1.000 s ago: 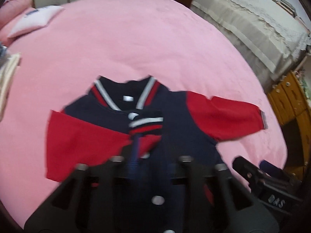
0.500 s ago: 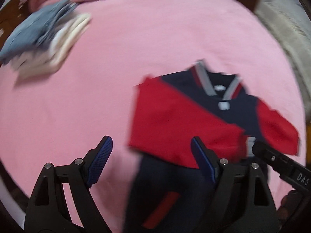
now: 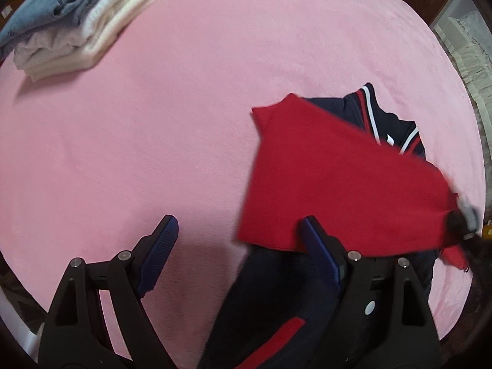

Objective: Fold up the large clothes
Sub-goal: 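Lay the sleeve on the jacket with the left tool while the right tool grasps the other cuff, then lift the other red sleeve by its cuff with the right tool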

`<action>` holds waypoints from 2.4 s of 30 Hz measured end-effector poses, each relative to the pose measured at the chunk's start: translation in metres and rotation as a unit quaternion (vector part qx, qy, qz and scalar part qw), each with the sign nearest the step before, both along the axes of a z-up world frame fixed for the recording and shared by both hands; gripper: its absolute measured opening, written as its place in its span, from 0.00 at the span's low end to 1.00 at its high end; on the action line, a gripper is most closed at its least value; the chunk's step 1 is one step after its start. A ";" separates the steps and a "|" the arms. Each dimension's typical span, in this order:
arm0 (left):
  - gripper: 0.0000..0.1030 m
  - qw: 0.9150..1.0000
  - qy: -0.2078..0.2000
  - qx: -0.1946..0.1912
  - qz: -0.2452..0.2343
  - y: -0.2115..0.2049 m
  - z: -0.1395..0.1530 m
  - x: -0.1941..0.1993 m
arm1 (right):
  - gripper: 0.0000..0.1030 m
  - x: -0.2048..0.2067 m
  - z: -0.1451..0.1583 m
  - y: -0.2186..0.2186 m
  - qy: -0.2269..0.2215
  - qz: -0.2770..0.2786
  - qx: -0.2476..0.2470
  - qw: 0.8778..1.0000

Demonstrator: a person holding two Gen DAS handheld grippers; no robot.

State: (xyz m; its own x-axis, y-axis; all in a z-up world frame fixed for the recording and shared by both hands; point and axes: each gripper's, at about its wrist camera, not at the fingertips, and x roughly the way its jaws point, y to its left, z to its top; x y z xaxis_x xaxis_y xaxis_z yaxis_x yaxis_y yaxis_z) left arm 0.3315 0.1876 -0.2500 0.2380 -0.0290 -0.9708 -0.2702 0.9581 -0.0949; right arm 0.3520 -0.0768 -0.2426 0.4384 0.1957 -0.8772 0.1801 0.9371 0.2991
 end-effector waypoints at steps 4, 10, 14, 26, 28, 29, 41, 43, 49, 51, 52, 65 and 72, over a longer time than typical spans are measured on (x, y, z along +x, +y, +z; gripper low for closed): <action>0.78 1.000 0.017 -0.009 0.013 -0.006 -0.012 0.005 | 0.22 -0.008 -0.004 -0.020 0.001 0.023 -0.035 0.999; 0.76 0.999 0.035 -0.018 0.010 -0.014 -0.024 0.009 | 0.22 -0.001 -0.052 -0.057 0.071 -0.043 -0.033 0.996; 0.65 0.999 0.033 0.003 0.004 -0.019 -0.021 0.007 | 0.31 0.008 -0.065 -0.054 0.094 -0.069 -0.012 0.993; 0.30 0.993 -0.046 -0.059 -0.096 -0.081 0.014 0.012 | 0.37 -0.001 -0.019 -0.021 -0.017 0.011 0.069 0.997; 0.30 0.995 -0.003 -0.028 -0.093 -0.091 -0.007 0.020 | 0.21 0.004 -0.038 -0.016 0.024 0.019 0.124 0.992; 0.26 0.996 0.007 -0.021 -0.083 -0.092 -0.014 0.021 | 0.20 0.006 -0.044 -0.012 0.035 0.018 0.136 0.990; 0.24 1.000 0.014 0.021 -0.015 -0.064 -0.022 0.014 | 0.20 0.018 -0.058 -0.010 0.053 0.019 0.057 0.997; 0.24 0.999 0.015 0.031 -0.033 -0.071 -0.021 0.014 | 0.00 0.015 -0.061 -0.027 0.044 0.005 0.037 0.998; 0.23 0.999 0.001 0.048 -0.015 -0.090 -0.002 0.011 | 0.00 -0.004 -0.040 -0.070 0.000 -0.103 -0.094 0.990; 0.23 0.998 -0.035 0.043 -0.037 -0.109 0.015 0.005 | 0.00 -0.005 -0.035 -0.071 -0.028 -0.093 -0.032 0.995; 0.23 0.997 -0.047 0.035 -0.048 -0.113 0.023 0.000 | 0.00 -0.003 -0.035 -0.063 -0.033 -0.065 -0.014 0.997; 0.23 0.993 -0.057 0.033 -0.094 -0.134 0.017 0.027 | 0.17 0.025 -0.083 0.030 0.007 0.060 -0.069 0.996; 0.23 0.989 -0.065 0.093 -0.100 -0.086 0.024 -0.010 | 0.21 -0.008 -0.071 -0.017 -0.027 -0.076 -0.082 0.993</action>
State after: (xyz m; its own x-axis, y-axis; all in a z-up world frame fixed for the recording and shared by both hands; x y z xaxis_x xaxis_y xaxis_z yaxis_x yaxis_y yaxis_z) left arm 0.3210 0.1017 -0.2260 0.3678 0.0869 -0.9258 -0.0697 0.9954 0.0658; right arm 0.3441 -0.0943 -0.3139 0.4991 -0.0193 -0.8663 0.3108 0.9372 0.1582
